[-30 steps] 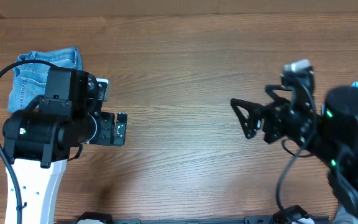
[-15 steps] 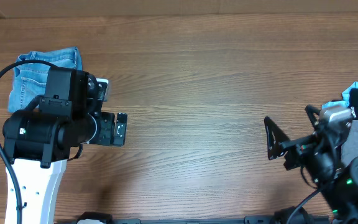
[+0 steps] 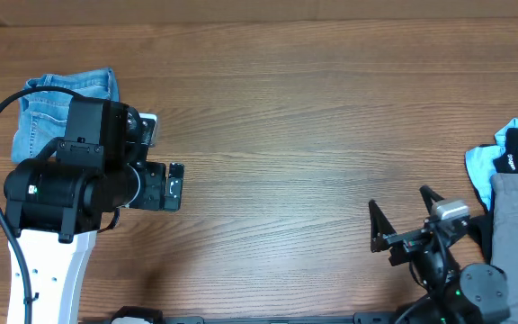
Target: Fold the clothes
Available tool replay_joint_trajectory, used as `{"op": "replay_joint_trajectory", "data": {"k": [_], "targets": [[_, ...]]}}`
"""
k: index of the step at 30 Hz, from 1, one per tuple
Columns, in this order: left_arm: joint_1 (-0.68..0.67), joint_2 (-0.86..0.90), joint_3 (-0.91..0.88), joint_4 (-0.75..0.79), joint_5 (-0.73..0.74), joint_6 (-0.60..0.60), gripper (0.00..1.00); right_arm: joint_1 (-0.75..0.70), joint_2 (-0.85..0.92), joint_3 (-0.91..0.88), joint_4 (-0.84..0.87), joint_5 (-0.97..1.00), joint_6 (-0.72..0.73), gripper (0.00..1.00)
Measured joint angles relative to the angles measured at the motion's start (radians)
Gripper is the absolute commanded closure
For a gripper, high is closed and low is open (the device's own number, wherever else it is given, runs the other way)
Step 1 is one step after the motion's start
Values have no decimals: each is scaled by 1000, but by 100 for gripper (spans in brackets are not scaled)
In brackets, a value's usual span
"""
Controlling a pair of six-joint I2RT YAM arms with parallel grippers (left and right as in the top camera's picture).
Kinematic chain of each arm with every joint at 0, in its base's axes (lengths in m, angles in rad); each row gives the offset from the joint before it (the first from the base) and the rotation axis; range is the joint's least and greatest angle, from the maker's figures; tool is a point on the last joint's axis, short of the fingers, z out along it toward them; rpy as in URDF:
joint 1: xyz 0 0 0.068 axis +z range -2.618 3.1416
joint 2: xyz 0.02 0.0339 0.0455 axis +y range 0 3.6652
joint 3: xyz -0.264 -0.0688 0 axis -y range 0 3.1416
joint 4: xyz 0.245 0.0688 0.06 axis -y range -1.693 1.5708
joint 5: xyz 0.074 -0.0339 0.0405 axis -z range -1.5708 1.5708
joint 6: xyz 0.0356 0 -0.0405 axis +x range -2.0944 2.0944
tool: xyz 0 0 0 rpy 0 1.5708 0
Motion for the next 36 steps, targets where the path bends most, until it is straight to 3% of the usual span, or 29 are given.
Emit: {"op": "replay_joint_trajectory", "data": {"k": [19,36], "targets": [[0,0,0,0,0,0,0,0,-78,-332,246,-5,2,0],[0,0,0,0,0,0,0,0,-79,-344,280,-5,2,0]]}}
